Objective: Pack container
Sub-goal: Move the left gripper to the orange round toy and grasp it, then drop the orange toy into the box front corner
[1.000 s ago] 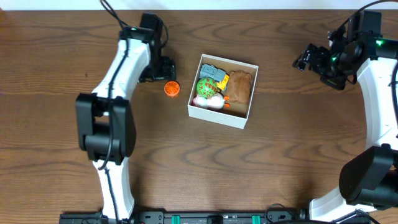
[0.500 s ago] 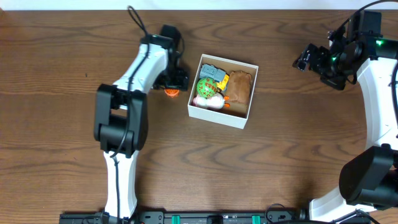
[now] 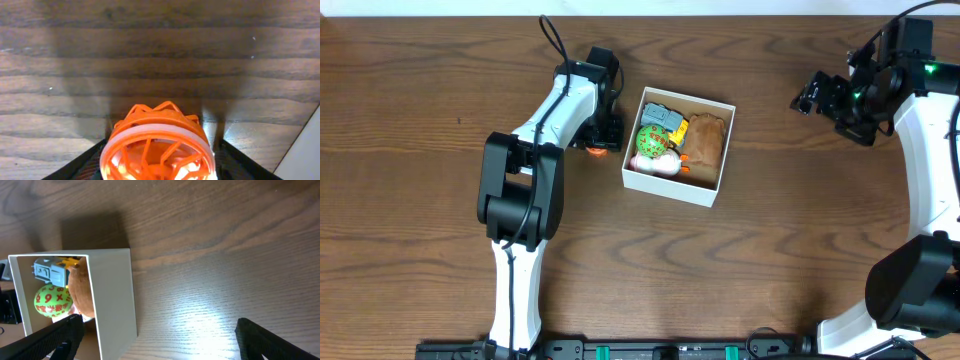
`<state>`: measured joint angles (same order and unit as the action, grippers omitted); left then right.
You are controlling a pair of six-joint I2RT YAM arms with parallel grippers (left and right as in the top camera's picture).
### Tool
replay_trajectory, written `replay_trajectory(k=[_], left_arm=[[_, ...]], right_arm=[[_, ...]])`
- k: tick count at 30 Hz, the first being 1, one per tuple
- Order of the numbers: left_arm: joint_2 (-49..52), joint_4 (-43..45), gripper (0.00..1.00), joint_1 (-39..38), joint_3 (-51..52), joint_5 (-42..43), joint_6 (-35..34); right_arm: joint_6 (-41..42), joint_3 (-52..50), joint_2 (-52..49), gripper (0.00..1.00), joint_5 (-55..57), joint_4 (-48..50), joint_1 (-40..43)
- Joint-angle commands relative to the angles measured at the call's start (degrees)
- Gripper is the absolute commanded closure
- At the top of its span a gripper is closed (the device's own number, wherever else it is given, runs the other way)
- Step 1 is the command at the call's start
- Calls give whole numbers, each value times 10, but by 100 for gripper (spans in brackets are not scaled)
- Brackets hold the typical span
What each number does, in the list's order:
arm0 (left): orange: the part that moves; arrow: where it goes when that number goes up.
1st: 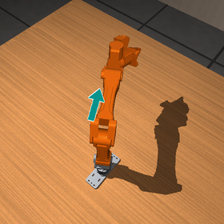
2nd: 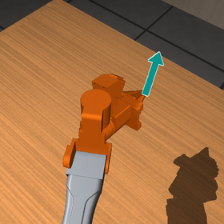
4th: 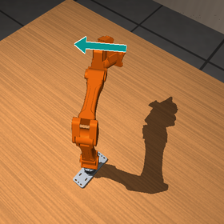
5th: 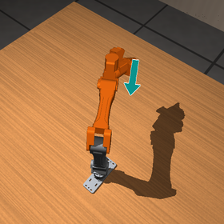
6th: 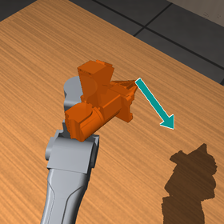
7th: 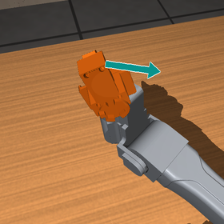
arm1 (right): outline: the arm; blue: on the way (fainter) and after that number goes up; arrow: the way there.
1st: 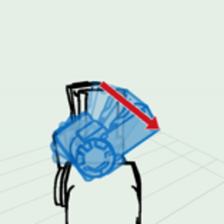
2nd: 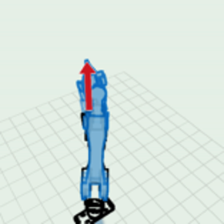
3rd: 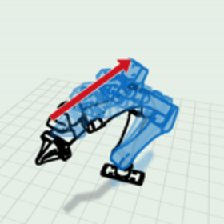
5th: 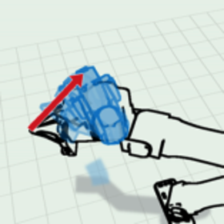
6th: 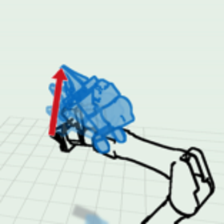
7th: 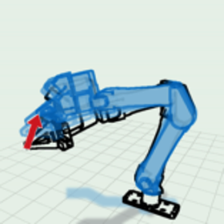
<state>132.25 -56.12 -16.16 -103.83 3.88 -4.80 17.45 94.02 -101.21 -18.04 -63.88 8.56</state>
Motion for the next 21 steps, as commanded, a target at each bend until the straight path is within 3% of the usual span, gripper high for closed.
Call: replay_trajectory(k=[1,13,16,18,21], left_arm=[[5,0,37,3,4,-20,3],[-36,-16,46,4,-22,-65,38],[-64,-15,53,4,-22,-65,38],[-85,-19,62,4,-22,-65,37],[-127,-28,63,3,-22,-65,37]], right_arm=[[5,-1,-2,1,2,-3,-8],[5,-1,-2,1,2,-3,-7],[5,-1,-2,1,2,-4,-7],[5,-1,-2,1,2,-4,-7],[5,-1,-2,1,2,-4,-7]])
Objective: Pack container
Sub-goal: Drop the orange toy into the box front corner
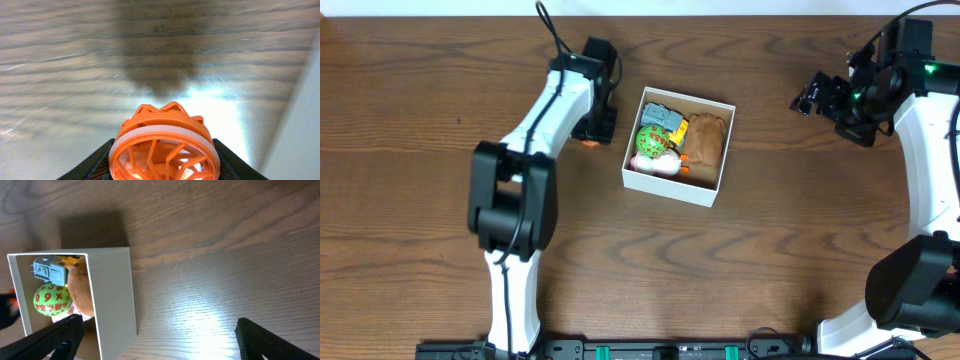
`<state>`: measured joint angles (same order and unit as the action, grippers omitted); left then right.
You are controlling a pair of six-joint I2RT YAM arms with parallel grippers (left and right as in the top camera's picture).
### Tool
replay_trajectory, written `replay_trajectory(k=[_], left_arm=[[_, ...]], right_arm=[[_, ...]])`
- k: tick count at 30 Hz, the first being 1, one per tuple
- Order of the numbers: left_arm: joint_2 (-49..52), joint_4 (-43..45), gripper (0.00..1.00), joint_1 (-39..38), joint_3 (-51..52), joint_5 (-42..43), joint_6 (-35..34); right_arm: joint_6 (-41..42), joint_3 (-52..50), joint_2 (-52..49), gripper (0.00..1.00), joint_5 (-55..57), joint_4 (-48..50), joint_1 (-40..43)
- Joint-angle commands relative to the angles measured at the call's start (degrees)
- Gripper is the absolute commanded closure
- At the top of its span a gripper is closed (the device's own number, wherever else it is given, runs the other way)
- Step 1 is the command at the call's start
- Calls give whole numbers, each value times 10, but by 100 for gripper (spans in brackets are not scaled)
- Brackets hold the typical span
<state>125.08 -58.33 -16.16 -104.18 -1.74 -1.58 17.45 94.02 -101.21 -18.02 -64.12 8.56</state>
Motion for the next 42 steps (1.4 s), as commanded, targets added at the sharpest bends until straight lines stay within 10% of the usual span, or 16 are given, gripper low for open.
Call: replay_trajectory(k=[1,12,28,42], left_arm=[[-71,-9,62,3,-19,-9,5],[-237,-11,67,-105,-19,78,3],[-71,49,67,-230,0,66,5],[-151,34,11,-221,-27,-16,5]], right_arm=[[5,-1,-2,1,2,-2,-7],[5,-1,-2,1,2,-2,-7],[5,-1,-2,1,2,-11,-7],[-31,0,2,1,-55,24,-8]])
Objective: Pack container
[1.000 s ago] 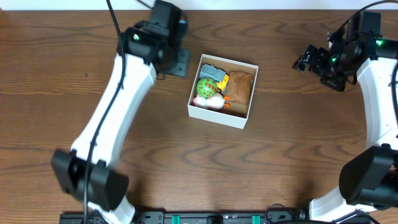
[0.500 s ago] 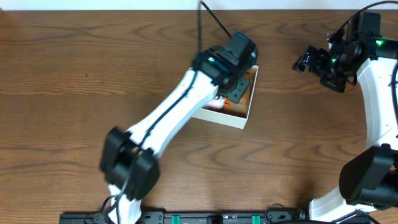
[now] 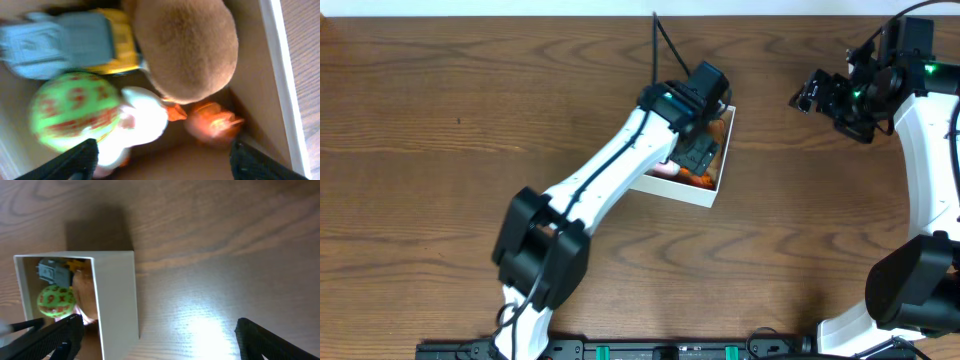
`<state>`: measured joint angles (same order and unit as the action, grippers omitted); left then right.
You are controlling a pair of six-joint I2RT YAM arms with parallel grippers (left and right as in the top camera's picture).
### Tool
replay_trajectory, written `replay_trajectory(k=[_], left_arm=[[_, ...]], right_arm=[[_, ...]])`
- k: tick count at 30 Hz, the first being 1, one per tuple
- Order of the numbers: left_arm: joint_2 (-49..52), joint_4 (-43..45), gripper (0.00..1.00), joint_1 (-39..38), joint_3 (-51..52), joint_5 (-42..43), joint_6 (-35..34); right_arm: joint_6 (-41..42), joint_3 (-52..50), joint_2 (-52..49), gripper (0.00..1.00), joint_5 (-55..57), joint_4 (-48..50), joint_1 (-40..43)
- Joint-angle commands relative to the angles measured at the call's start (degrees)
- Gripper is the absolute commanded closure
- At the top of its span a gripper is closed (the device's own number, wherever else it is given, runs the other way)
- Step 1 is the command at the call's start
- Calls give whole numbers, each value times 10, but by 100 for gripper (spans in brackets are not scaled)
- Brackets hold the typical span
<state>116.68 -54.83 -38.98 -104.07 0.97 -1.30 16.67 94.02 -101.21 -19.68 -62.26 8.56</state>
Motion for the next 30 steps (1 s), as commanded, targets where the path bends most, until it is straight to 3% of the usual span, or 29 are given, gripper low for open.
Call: replay_trajectory(k=[1,6,11,20,30], left_arm=[[-86,-3,10,10,-28,-53,2],[-191,-28,6,40,-28,-109,-30],[-290,-60,0,106,-28,-146,-89],[-397,-110,2,249,-28,-148,-104],[-406,-122,2,262,-28,-148,-104]], right_arm=[[-31,1,3,1,-55,9,-7],[-141,5,35,1,-164,47,-13],[-235,5,113,1,-155,71,-49],[-242,4,319,1,-30,108,-122],[-242,4,443,1,-15,33,-123]])
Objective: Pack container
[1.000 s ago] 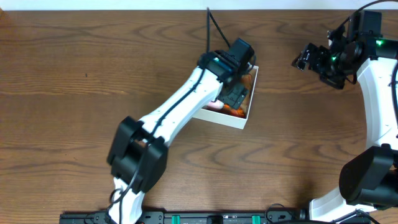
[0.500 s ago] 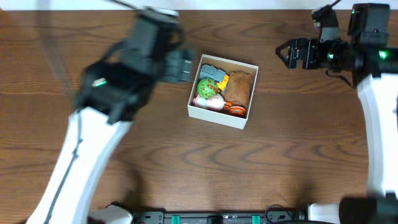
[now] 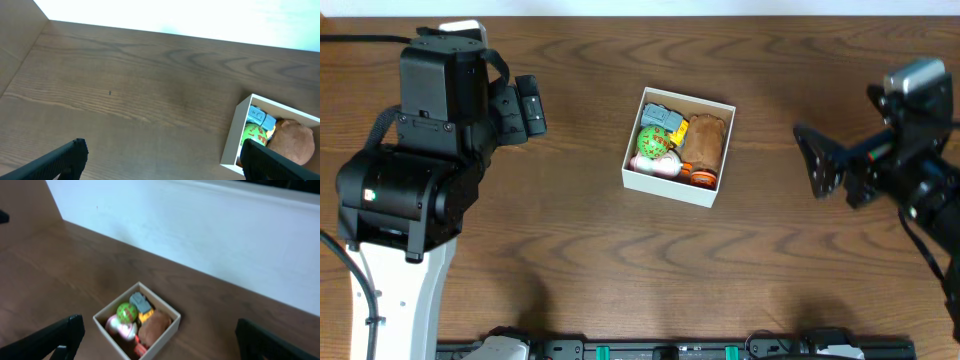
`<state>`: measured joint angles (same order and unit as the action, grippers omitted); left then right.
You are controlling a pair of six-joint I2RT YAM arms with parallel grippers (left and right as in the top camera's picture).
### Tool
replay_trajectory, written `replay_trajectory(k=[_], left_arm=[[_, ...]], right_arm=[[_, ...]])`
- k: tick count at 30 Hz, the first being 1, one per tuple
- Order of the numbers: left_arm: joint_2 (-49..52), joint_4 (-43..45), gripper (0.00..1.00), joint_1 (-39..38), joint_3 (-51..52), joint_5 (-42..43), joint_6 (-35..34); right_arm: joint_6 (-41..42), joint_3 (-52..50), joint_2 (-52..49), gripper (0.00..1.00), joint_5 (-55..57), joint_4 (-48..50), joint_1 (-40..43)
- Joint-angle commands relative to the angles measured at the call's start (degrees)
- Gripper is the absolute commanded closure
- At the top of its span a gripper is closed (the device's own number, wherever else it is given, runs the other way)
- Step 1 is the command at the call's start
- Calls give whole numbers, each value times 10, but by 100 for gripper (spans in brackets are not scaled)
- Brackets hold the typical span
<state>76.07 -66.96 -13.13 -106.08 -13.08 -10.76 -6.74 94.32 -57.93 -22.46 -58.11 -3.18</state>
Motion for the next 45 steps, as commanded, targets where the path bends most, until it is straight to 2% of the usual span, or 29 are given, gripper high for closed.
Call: replay_trajectory(k=[1,19,24,28,39,45], left_arm=[[0,-1,2,3,-8,-7,-9],[0,-1,2,3,-8,-7,-9],[0,-1,2,3,-8,-7,-9],[0,-1,2,3,-8,-7,-9],[0,-1,2,3,-8,-7,-9],[0,-1,2,3,-8,-7,-9]], right_arm=[[-8,1,18,1,12,-14,-6],[-9,1,40,1,13,-49,-6],[-20,-27,49,1,58,-43,-5],[-20,-131,95,1,73,27,-5],[-26,-534,318,1,73,250,51],[-19,-697,432,1,74,321,50]])
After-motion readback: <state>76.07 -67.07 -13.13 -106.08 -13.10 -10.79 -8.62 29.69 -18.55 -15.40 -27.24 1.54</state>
